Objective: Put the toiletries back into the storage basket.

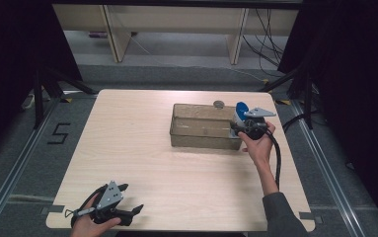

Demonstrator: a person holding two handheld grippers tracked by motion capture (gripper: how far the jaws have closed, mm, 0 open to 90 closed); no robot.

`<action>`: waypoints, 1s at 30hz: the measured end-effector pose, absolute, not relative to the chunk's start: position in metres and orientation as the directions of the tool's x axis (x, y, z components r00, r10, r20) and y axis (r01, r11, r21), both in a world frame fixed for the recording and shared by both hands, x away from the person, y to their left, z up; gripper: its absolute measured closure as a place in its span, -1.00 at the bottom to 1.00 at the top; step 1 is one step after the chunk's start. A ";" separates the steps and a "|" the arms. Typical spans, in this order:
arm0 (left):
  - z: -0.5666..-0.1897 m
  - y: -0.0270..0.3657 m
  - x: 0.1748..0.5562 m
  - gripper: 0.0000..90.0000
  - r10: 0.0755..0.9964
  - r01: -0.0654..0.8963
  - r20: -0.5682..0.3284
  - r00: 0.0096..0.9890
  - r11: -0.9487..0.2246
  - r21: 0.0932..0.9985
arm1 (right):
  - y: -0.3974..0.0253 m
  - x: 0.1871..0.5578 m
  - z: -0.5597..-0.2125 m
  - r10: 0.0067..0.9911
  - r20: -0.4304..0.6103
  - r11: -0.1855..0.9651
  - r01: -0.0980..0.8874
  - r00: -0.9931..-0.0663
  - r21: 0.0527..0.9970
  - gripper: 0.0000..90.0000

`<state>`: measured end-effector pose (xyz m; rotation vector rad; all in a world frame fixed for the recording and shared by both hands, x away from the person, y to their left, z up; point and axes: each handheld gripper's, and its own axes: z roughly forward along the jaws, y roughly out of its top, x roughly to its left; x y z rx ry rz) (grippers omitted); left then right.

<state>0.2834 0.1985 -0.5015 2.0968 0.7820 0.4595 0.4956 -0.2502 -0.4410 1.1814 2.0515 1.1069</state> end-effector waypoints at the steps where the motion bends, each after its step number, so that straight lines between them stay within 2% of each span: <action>1: -0.501 0.198 0.283 -0.67 0.671 0.368 0.047 0.740 -0.461 0.807 | -0.251 0.496 -0.442 0.872 -0.058 0.299 0.436 -0.485 0.849 0.23; 8: -0.502 0.198 0.283 -0.67 0.676 0.370 0.040 0.736 -0.451 0.812 | -0.251 0.496 -0.448 0.874 -0.032 0.290 0.466 -0.485 0.836 0.23; 21: -0.501 0.198 0.283 -0.67 0.678 0.376 0.027 0.735 -0.441 0.815 | -0.250 0.498 -0.454 0.862 -0.079 0.339 0.454 -0.501 0.824 0.23; 26: -0.501 0.199 0.283 -0.67 0.674 0.373 0.037 0.737 -0.452 0.810 | -0.248 0.497 -0.456 0.873 -0.043 0.308 0.481 -0.487 0.821 0.23; 27: -0.501 0.200 0.284 -0.67 0.671 0.369 0.051 0.740 -0.467 0.804 | -0.250 0.498 -0.455 0.867 -0.068 0.327 0.462 -0.493 0.825 0.23; 30: -0.501 0.199 0.283 -0.67 0.675 0.373 0.037 0.737 -0.452 0.811 | -0.252 0.498 -0.455 0.867 -0.060 0.318 0.455 -0.495 0.832 0.20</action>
